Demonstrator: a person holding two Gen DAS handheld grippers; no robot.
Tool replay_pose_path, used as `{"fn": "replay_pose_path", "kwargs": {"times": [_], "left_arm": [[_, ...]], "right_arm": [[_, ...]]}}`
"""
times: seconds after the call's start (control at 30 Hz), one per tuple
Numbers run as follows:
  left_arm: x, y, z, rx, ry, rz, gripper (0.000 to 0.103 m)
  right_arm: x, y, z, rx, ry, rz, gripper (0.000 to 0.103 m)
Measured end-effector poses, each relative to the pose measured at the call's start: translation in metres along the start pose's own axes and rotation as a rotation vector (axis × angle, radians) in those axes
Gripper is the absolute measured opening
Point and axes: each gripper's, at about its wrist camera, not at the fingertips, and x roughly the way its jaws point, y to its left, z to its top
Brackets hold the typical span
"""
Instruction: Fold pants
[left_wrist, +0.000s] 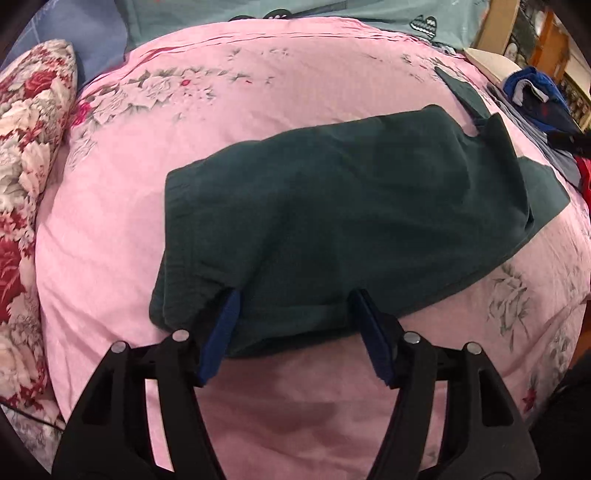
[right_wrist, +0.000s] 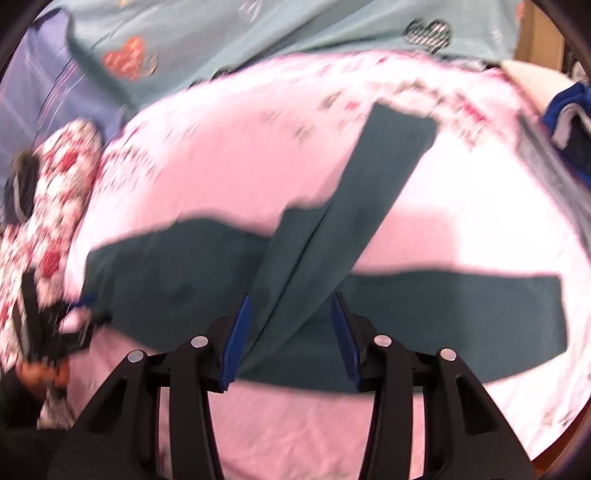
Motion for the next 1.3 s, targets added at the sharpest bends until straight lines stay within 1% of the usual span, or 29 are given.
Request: {"fn": "replay_pose_path", "kwargs": {"times": [0.03, 0.1, 0.17, 0.23, 0.3, 0.4, 0.43, 0.47, 0.5, 0.57, 0.63, 0.67, 0.7, 0.8, 0.87, 0.9, 0.97, 1.03, 1.07, 1.1, 1.13, 1.17, 1.2, 1.23, 1.3], "left_arm": [[-0.006, 0.001, 0.002, -0.033, -0.007, 0.006, 0.065], [-0.019, 0.003, 0.002, -0.115, -0.036, 0.016, 0.069], [-0.036, 0.003, 0.001, -0.220, -0.070, 0.025, 0.072], [-0.050, -0.001, -0.003, -0.310, -0.096, 0.050, 0.074], [-0.063, -0.009, -0.011, -0.389, -0.109, 0.074, 0.076], [-0.075, -0.022, -0.018, -0.452, -0.111, 0.100, 0.078], [-0.080, -0.029, -0.022, -0.462, -0.112, 0.123, 0.079], [-0.082, -0.033, -0.025, -0.465, -0.112, 0.141, 0.080], [-0.083, -0.040, -0.027, -0.468, -0.108, 0.163, 0.081], [-0.086, -0.044, -0.030, -0.481, -0.106, 0.168, 0.082], [-0.087, -0.049, -0.028, -0.486, -0.109, 0.161, 0.082], [-0.087, -0.051, -0.025, -0.477, -0.112, 0.158, 0.082], [-0.086, -0.056, -0.018, -0.457, -0.120, 0.157, 0.082], [-0.087, -0.067, 0.000, -0.404, -0.148, 0.144, 0.083], [-0.085, -0.078, 0.018, -0.362, -0.164, 0.107, 0.084], [-0.082, -0.084, 0.026, -0.340, -0.166, 0.093, 0.084], [-0.077, -0.097, 0.040, -0.300, -0.166, 0.067, 0.084], [-0.069, -0.114, 0.057, -0.250, -0.157, 0.029, 0.084], [-0.066, -0.121, 0.062, -0.232, -0.152, 0.020, 0.084], [-0.063, -0.132, 0.070, -0.201, -0.147, 0.004, 0.084], [-0.061, -0.139, 0.074, -0.180, -0.145, -0.005, 0.084], [-0.058, -0.149, 0.080, -0.152, -0.141, -0.017, 0.084], [-0.055, -0.156, 0.083, -0.135, -0.135, -0.027, 0.085], [-0.051, -0.165, 0.088, -0.109, -0.124, -0.044, 0.085], [-0.044, -0.180, 0.094, -0.064, -0.097, -0.063, 0.085]], "right_arm": [[0.004, -0.006, 0.012, 0.012, -0.024, -0.019, 0.050], [0.019, -0.020, 0.048, 0.046, -0.067, -0.072, 0.050], [0.046, -0.031, 0.082, 0.096, -0.071, -0.095, 0.050], [0.078, -0.043, 0.113, 0.135, -0.047, -0.121, 0.050], [0.114, -0.054, 0.138, 0.159, -0.008, -0.178, 0.050], [0.153, -0.065, 0.158, 0.182, 0.050, -0.241, 0.049], [0.162, -0.067, 0.159, 0.180, 0.067, -0.254, 0.043], [0.170, -0.070, 0.158, 0.184, 0.093, -0.249, 0.031], [0.176, -0.074, 0.155, 0.192, 0.110, -0.232, 0.023], [0.174, -0.081, 0.149, 0.199, 0.093, -0.216, 0.003], [0.166, -0.094, 0.145, 0.223, 0.086, -0.164, 0.002], [0.160, -0.100, 0.144, 0.241, 0.076, -0.139, 0.002], [0.147, -0.108, 0.143, 0.268, 0.051, -0.096, 0.002], [0.093, -0.129, 0.138, 0.317, -0.032, 0.052, 0.002], [0.049, -0.143, 0.131, 0.347, -0.083, 0.136, 0.002], [0.022, -0.156, 0.121, 0.376, -0.116, 0.193, 0.002], [-0.019, -0.179, 0.100, 0.435, -0.169, 0.266, 0.002], [-0.060, -0.209, 0.063, 0.533, -0.233, 0.349, 0.002], [-0.074, -0.224, 0.041, 0.583, -0.257, 0.367, 0.002], [-0.085, -0.245, 0.010, 0.660, -0.276, 0.369, 0.002], [-0.087, -0.261, -0.018, 0.725, -0.272, 0.369, 0.002], [-0.082, -0.280, -0.050, 0.802, -0.244, 0.350, 0.002], [-0.075, -0.296, -0.077, 0.871, -0.204, 0.306, 0.004], [-0.065, -0.311, -0.109, 0.945, -0.145, 0.239, 0.007], [-0.053, -0.333, -0.159, 1.059, -0.051, 0.159, 0.008]]}}
